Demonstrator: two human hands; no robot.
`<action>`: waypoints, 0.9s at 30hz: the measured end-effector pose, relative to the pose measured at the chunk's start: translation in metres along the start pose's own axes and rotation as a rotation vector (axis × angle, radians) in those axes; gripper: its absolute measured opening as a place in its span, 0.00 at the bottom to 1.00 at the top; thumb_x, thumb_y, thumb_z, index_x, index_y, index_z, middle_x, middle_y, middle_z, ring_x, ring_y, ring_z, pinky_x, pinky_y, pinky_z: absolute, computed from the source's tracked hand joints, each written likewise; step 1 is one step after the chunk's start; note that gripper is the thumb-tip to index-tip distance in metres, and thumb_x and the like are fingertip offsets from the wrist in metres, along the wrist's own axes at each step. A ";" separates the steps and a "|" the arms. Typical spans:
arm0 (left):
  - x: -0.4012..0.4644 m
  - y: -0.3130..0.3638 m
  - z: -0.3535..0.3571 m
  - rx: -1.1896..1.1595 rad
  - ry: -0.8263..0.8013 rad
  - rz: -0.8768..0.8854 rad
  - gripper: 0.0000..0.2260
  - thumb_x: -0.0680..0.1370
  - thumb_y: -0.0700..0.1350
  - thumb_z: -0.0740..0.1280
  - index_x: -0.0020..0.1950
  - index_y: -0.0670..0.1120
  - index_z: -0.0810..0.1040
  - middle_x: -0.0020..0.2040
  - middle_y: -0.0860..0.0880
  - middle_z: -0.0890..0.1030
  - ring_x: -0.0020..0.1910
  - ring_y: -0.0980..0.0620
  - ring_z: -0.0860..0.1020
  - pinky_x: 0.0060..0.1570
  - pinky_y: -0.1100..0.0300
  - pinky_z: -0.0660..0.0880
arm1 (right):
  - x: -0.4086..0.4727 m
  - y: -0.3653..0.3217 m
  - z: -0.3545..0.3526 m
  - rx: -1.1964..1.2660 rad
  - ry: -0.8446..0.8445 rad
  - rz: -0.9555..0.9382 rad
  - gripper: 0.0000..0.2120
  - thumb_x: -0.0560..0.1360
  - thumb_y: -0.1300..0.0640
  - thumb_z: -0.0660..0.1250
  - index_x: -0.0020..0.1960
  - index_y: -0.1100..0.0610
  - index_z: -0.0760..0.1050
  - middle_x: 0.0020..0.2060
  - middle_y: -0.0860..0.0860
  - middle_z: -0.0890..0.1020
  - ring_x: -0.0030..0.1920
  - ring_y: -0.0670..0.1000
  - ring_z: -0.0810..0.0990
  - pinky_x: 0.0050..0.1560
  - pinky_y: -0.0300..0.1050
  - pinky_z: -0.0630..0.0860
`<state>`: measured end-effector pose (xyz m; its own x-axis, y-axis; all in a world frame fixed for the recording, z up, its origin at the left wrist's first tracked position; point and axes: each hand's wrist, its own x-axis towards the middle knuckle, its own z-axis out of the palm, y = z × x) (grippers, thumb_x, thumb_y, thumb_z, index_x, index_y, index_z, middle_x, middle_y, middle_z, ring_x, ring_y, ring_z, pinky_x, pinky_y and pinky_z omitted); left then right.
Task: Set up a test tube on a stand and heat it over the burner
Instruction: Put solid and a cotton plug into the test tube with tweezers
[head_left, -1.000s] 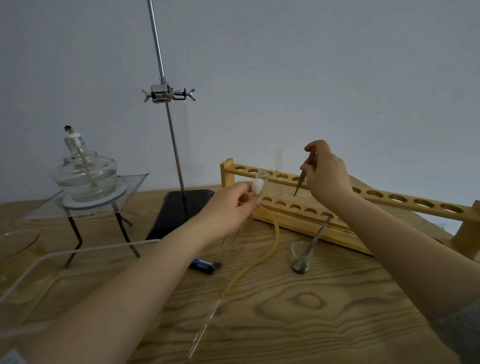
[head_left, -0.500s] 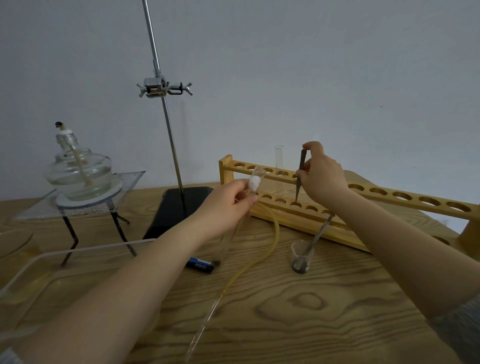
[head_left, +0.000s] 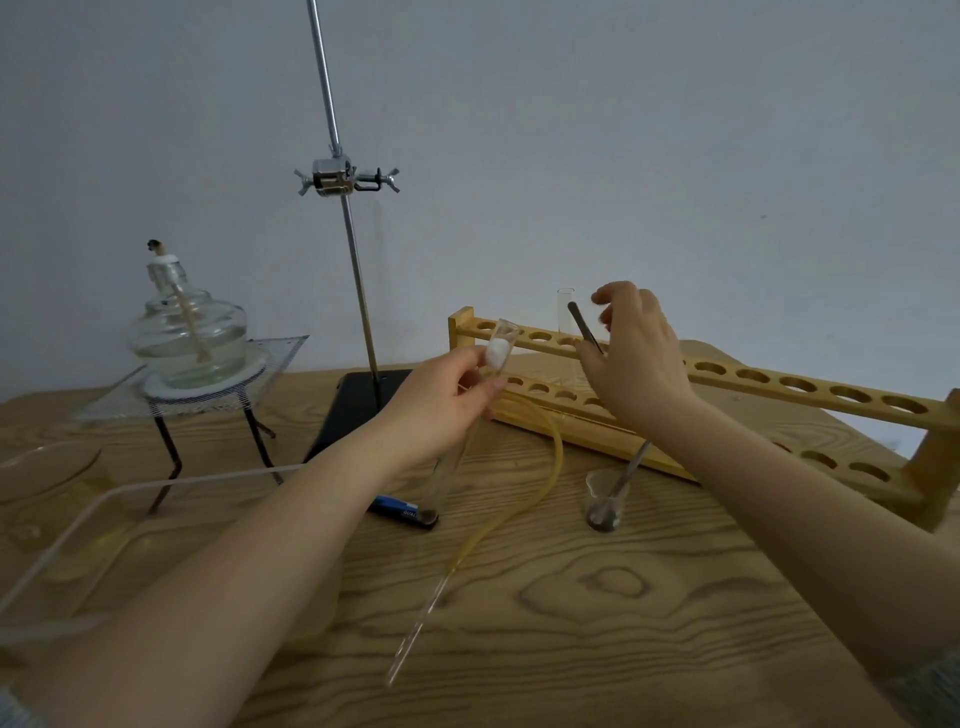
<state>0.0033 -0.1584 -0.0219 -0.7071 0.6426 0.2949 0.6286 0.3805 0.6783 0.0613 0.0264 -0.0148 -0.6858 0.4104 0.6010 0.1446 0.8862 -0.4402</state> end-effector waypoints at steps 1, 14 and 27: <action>-0.002 0.000 -0.001 0.000 0.003 -0.005 0.15 0.80 0.49 0.61 0.66 0.50 0.69 0.46 0.51 0.80 0.47 0.55 0.79 0.51 0.55 0.76 | -0.005 -0.005 0.000 -0.001 -0.020 -0.028 0.17 0.75 0.60 0.66 0.63 0.56 0.67 0.55 0.53 0.73 0.53 0.52 0.73 0.56 0.49 0.73; -0.031 -0.003 -0.026 -0.011 0.102 -0.009 0.12 0.80 0.49 0.60 0.63 0.52 0.72 0.49 0.54 0.80 0.48 0.57 0.80 0.52 0.55 0.76 | -0.062 -0.048 0.031 -0.033 -0.570 -0.279 0.10 0.76 0.53 0.66 0.56 0.53 0.76 0.52 0.48 0.77 0.51 0.48 0.76 0.54 0.45 0.76; -0.020 -0.026 -0.050 -0.074 0.205 -0.089 0.17 0.80 0.46 0.59 0.69 0.48 0.67 0.50 0.54 0.77 0.48 0.59 0.79 0.56 0.50 0.77 | -0.030 -0.053 0.078 -0.012 -0.600 -0.171 0.11 0.77 0.55 0.65 0.58 0.54 0.76 0.52 0.50 0.80 0.51 0.48 0.78 0.54 0.44 0.78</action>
<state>-0.0153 -0.2147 -0.0116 -0.8142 0.4577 0.3573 0.5410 0.3746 0.7529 0.0188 -0.0496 -0.0616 -0.9807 0.0735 0.1810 0.0032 0.9325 -0.3612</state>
